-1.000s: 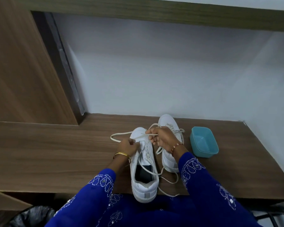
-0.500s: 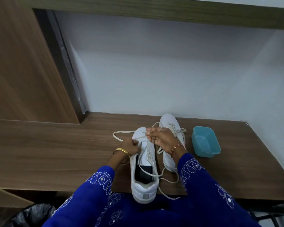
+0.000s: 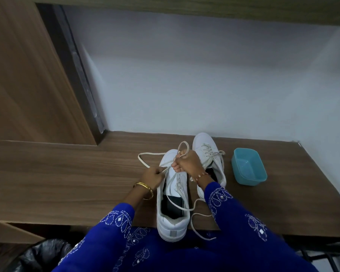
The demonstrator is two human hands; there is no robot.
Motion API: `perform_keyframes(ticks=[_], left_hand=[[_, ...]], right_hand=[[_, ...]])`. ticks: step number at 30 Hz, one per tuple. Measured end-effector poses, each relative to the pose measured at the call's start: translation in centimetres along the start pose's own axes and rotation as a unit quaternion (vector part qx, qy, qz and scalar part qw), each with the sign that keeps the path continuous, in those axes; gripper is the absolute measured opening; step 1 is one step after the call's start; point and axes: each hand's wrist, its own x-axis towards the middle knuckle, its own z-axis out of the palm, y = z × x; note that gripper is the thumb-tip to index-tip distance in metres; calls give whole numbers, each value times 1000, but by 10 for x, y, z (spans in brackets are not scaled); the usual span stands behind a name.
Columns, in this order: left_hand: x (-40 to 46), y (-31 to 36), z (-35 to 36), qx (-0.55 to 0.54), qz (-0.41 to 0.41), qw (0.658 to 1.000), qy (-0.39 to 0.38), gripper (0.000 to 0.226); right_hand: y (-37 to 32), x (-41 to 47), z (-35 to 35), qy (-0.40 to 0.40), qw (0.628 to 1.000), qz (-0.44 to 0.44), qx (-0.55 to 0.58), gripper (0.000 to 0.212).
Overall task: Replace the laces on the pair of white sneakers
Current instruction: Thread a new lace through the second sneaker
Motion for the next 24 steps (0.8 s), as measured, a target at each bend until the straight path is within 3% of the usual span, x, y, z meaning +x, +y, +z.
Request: perform_keyframes(ticks=[3, 8, 11, 15, 19, 24], left_hand=[[-2, -1, 2, -26, 4, 999, 22, 35], [-2, -3, 7, -26, -4, 998, 50, 43], [-1, -7, 8, -53, -9, 996, 66, 46], [-2, -9, 9, -70, 6, 994, 78, 46], [1, -13, 9, -75, 9, 995, 70, 45], [2, -18, 11, -118, 3, 992, 49, 20]], right_hand=[[-1, 2, 3, 59, 997, -21, -49, 29], [-3, 9, 5, 49, 990, -61, -117, 26], [-6, 14, 5, 49, 965, -110, -231, 34], [-12, 14, 7, -1, 923, -124, -365, 20], [-20, 14, 9, -54, 889, -114, -440, 21], [-38, 7, 11, -101, 846, -108, -512, 24]])
